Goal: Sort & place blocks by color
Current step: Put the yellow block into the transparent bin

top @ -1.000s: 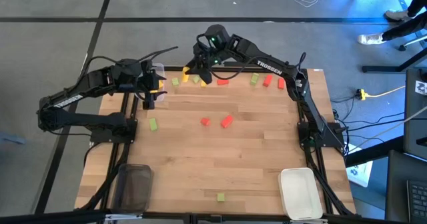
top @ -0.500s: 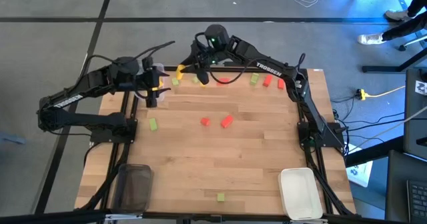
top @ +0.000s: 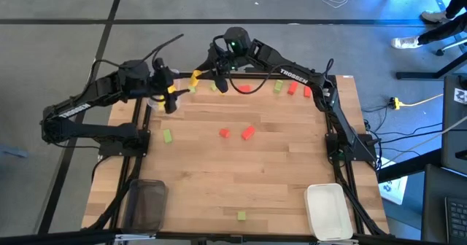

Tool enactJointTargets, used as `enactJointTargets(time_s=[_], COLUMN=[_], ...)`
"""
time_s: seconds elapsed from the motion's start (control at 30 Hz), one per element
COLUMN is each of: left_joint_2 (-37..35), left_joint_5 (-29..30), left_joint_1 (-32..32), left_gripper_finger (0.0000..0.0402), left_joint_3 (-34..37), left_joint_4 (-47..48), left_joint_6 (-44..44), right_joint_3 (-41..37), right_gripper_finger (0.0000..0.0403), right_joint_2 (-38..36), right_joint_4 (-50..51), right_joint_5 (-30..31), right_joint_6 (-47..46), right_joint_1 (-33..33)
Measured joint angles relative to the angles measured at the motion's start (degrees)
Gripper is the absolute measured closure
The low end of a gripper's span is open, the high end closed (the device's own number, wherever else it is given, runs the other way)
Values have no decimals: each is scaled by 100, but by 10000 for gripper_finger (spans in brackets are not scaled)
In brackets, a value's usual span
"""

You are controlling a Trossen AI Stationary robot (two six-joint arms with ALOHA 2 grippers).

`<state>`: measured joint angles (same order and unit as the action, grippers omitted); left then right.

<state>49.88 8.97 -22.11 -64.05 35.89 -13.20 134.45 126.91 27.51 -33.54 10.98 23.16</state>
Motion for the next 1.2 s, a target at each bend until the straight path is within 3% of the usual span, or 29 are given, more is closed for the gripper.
enactJointTargets(time_s=[0.23, 0.47, 0.8, 0.93, 1.13, 1.2], left_joint_2=[478, 994, 1161, 1164, 1157, 1159], left_joint_5=[155, 801, 831, 828, 658, 660], left_joint_1=[1, 3, 2, 2, -7, -4], left_gripper_finger=[177, 177, 179, 207, 288, 288], left_joint_3=[-2, 0, 0, 0, 0, 0], left_joint_4=[-48, -243, -530, -534, -485, -477], left_joint_6=[184, 85, 80, 205, 320, 340], right_joint_3=[0, 2, 2, 2, 2, 2], right_gripper_finger=[284, 284, 284, 284, 284, 284], right_joint_2=[0, 4, 4, 4, 2, 2], right_joint_4=[-13, -61, 35, 37, 52, 59], right_joint_5=[8, 12, -7, -5, 35, 23], right_joint_6=[142, 164, 175, 173, 264, 260], right_joint_1=[-44, -117, -129, -125, -127, -119])
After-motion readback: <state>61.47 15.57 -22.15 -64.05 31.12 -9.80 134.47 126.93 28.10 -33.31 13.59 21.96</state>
